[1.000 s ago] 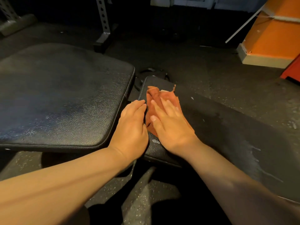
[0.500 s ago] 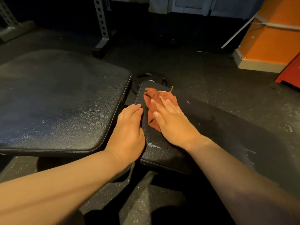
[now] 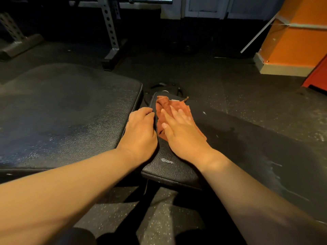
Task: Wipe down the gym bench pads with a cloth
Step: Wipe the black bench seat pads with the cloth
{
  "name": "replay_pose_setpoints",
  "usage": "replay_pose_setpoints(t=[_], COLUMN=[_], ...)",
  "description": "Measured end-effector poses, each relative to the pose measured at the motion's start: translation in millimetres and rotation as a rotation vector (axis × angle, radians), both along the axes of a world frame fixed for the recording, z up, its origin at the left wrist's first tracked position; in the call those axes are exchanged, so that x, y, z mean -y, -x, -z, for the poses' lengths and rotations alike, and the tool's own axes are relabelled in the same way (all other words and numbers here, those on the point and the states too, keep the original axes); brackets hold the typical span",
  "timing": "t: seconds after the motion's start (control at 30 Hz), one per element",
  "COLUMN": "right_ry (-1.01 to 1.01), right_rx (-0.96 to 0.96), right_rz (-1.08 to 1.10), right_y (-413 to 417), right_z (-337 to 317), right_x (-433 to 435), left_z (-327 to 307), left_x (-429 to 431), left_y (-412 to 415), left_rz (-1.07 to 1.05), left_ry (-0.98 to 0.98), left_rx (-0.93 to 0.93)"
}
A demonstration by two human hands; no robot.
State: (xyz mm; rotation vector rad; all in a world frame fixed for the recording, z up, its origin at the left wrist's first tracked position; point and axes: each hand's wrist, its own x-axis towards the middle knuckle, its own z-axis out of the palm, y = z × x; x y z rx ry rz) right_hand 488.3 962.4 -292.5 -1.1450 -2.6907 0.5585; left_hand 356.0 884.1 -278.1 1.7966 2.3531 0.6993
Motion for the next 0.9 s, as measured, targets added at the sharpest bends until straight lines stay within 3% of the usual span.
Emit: replay_pose_setpoints(t=[0.17,0.3,0.4,0.53,0.77,0.9], right_ry=[0.052,0.007,-0.045,0.048,0.095,0.018], right_rx=[0.009,-0.011,-0.058,-0.093,0.009,-0.037], right_rz=[-0.014,0.121,-0.037,-0.058,0.271,0.010], right_y=[-71.4,-33.0,-21.4,-74.1,-39.8,-89.9], right_z=[19.8,16.6,19.0,27.3,32.5,44.8], right_x=[-11.6,-41.5,-6.4,13.1,-64.3,-30.3], left_z=[-1.6,-2.4,-1.7,2.4,0.1,1.4], left_x=[-9.7,-10.6,-10.4,-20.8,-45.3,-44.6], left_y=[-1.1,-3.7,-2.7,-8.0,-30.5,-33.8], left_rz=[-0.007,0.000,0.034,0.123,0.164,0.178], left_ry=[0.063,0.097,0.087,0.112,0.282,0.359], left_rx=[-0.084,-0.100,-0.140,-0.241,-0.501,-0.575])
